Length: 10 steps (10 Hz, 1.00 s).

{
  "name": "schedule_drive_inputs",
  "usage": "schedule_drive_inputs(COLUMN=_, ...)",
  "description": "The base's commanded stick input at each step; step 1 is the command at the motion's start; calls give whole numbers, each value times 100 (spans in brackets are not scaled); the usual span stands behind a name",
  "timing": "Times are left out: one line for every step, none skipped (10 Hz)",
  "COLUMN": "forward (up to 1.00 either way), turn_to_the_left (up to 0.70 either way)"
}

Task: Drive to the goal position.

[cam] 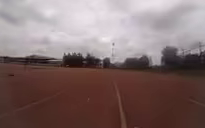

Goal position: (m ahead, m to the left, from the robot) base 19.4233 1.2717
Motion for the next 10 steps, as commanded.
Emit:
schedule_drive_inputs(forward=70, turn_to_the_left=0)
schedule_drive_inputs(forward=70, turn_to_the_left=0)
schedule_drive_inputs(forward=70, turn_to_the_left=0)
schedule_drive_inputs(forward=70, turn_to_the_left=0)
schedule_drive_inputs(forward=70, turn_to_the_left=0)
schedule_drive_inputs(forward=70, turn_to_the_left=0)
schedule_drive_inputs(forward=70, turn_to_the_left=0)
schedule_drive_inputs(forward=70, turn_to_the_left=0)
schedule_drive_inputs(forward=70, turn_to_the_left=0)
schedule_drive_inputs(forward=70, turn_to_the_left=0)
